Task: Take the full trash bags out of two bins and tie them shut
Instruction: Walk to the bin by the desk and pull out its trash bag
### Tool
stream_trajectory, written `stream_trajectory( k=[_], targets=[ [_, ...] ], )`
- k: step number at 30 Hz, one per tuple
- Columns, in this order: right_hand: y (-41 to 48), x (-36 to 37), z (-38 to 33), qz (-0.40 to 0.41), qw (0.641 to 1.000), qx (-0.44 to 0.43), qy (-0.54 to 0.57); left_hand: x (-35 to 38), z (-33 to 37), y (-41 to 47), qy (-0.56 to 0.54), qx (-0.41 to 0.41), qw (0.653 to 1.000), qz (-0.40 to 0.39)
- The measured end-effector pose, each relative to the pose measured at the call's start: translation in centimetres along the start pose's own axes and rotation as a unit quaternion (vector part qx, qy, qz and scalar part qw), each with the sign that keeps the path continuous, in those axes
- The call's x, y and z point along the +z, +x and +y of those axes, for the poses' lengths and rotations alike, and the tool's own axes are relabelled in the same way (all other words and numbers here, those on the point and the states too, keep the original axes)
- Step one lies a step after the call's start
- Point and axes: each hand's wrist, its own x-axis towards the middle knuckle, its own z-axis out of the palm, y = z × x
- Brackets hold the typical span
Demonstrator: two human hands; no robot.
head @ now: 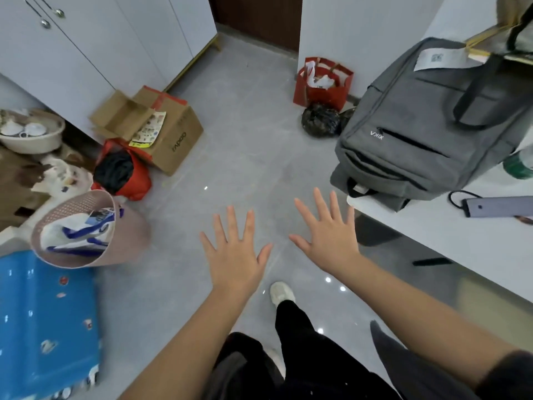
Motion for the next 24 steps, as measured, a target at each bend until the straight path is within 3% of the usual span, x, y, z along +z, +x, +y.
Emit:
stream_trajectory(
  k=[7, 15, 24],
  targets=[
    [-11.4, 4.0, 1.3, 0.035, 0.998, -0.039, -0.033, 4.0, 2.3, -11.1, 0.019, -0.013, 0.999, 0.035],
    [-25.0, 6.9, 3.8, 0.022, 0.995, -0.075, -0.065, 6.1, 6.7, -25.9, -0.003, -0.049, 0.998, 0.045],
    [-33.8, 8.0, 12.3, 0.027, 0.990, -0.114, -0.074, 7.4, 17.1, -35.7, -0.050, -0.102, 0.993, 0.035]
  ],
)
